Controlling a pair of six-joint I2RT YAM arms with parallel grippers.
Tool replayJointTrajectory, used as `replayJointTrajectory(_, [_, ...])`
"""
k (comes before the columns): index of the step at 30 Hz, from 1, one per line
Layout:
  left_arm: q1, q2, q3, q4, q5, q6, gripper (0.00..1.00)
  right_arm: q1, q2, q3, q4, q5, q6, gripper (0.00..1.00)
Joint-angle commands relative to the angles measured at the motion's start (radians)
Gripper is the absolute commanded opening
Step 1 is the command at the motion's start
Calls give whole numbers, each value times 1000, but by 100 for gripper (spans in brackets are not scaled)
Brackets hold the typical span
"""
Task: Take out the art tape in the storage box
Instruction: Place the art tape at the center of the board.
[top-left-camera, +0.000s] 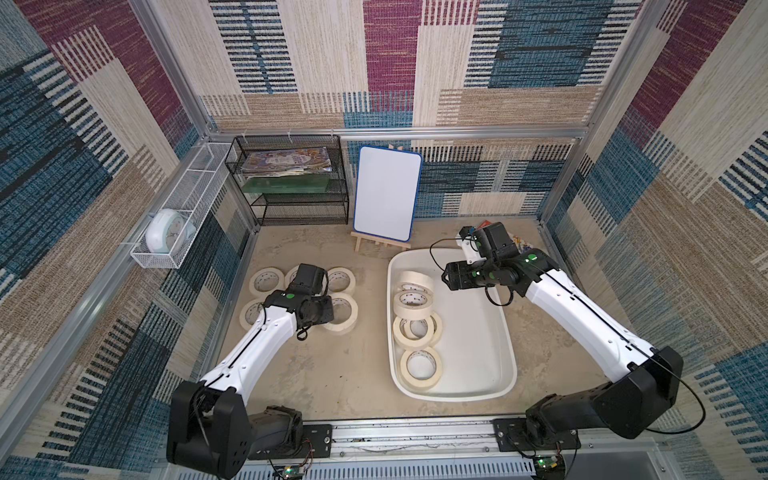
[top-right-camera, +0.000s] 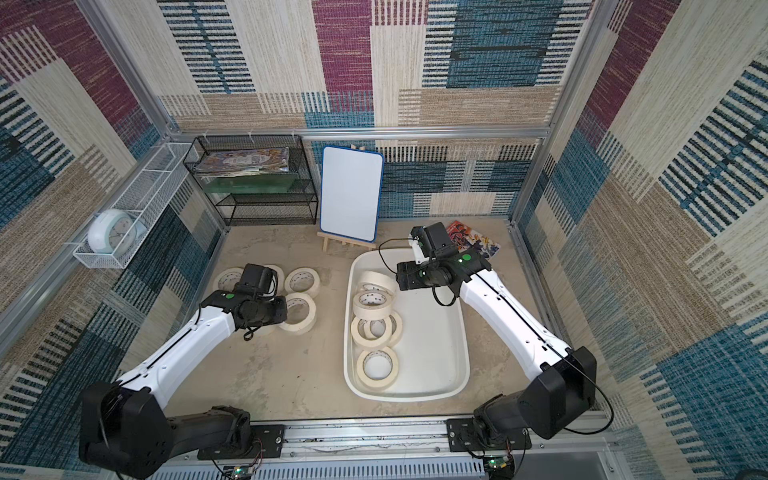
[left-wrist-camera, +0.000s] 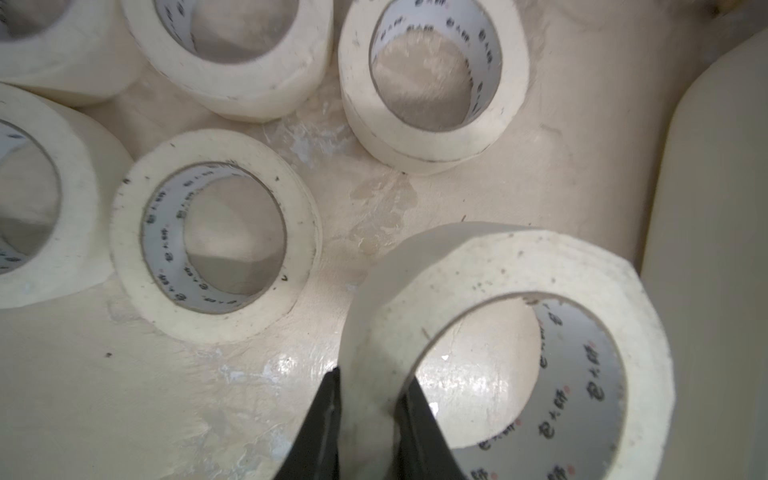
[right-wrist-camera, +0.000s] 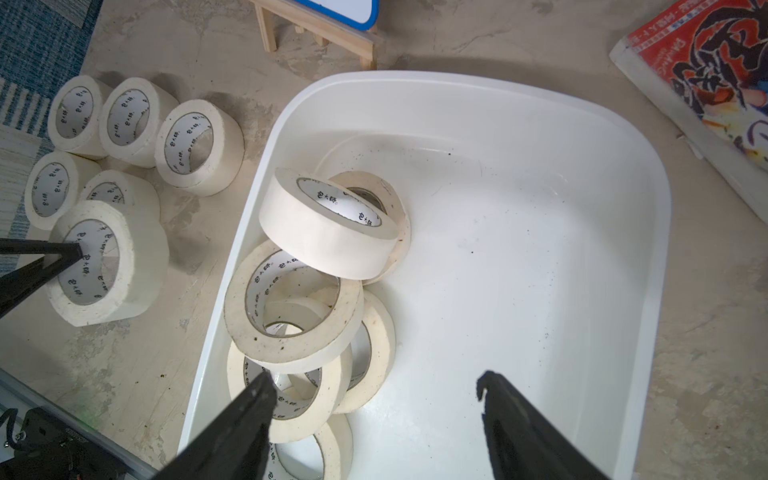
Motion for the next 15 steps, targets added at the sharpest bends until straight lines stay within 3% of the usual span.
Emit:
replayJointTrajectory(1, [1, 64, -12, 80, 76, -19, 0, -2, 0, -4, 29, 17, -12, 81])
replayJointTrajectory(15, [9, 316, 82, 108, -52, 38, 0, 11, -25, -118, 24, -159, -63, 79])
